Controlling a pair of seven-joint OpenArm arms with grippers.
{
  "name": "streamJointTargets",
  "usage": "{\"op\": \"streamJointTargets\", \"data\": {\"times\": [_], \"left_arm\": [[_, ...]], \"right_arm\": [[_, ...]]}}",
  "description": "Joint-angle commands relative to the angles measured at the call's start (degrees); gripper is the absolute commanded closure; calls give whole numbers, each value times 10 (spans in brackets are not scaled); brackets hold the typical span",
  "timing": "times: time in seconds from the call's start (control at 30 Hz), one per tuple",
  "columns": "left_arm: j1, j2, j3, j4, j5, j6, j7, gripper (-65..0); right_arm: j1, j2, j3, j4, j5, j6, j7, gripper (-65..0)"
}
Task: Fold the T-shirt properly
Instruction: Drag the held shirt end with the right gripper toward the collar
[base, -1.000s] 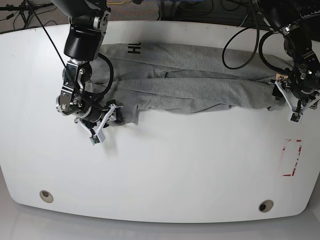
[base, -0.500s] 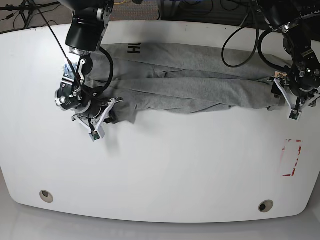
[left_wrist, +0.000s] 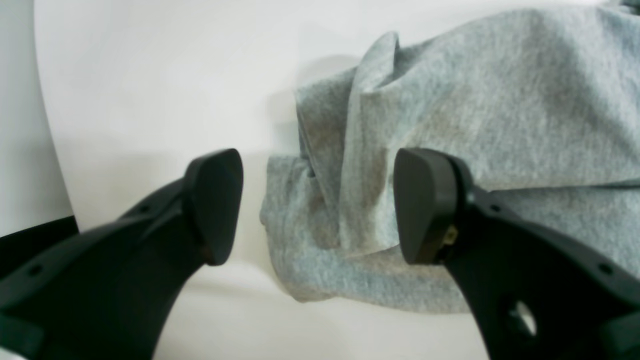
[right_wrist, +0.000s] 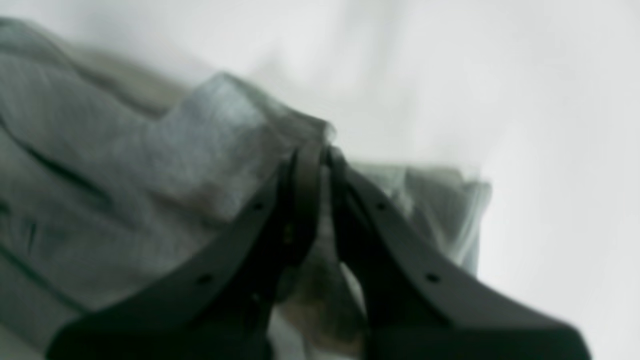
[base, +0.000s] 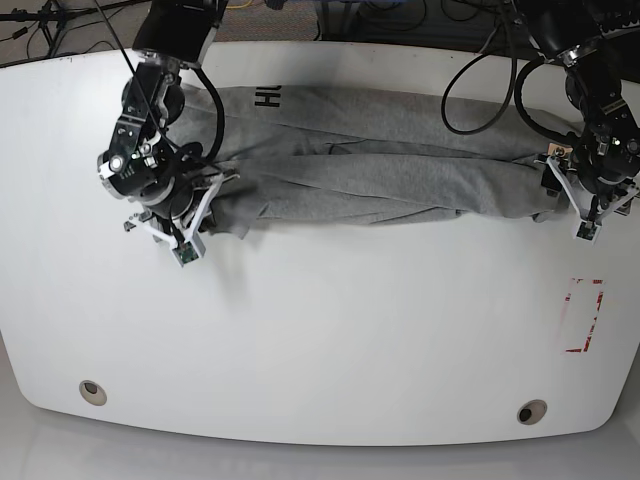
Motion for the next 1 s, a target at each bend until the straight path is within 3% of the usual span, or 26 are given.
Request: {"op": "streamJointTargets", "data": {"times": [0.0, 0.3, 0.63, 0.77, 0.97], "left_arm": [[-7, -8, -2, 8, -1, 1, -4, -438], [-11, -9, -2, -39, -1, 1, -4, -436], [-10, -10, -1, -62, -1, 1, -15, -438], [-6, -11, -1, -63, 0, 1, -29, -438], [-6, -30, -2, -68, 0, 1, -32, -439]], "right_arm": [[-26, 3, 0, 59, 7, -1, -8, -25], [-91, -10, 1, 109, 28, -1, -47, -27], [-167, 20, 0, 109, 178, -1, -52, -38], [-186, 42, 0, 109, 229, -1, -52, -125], [-216, 95, 0, 108, 282, -1, -52, -315]]}}
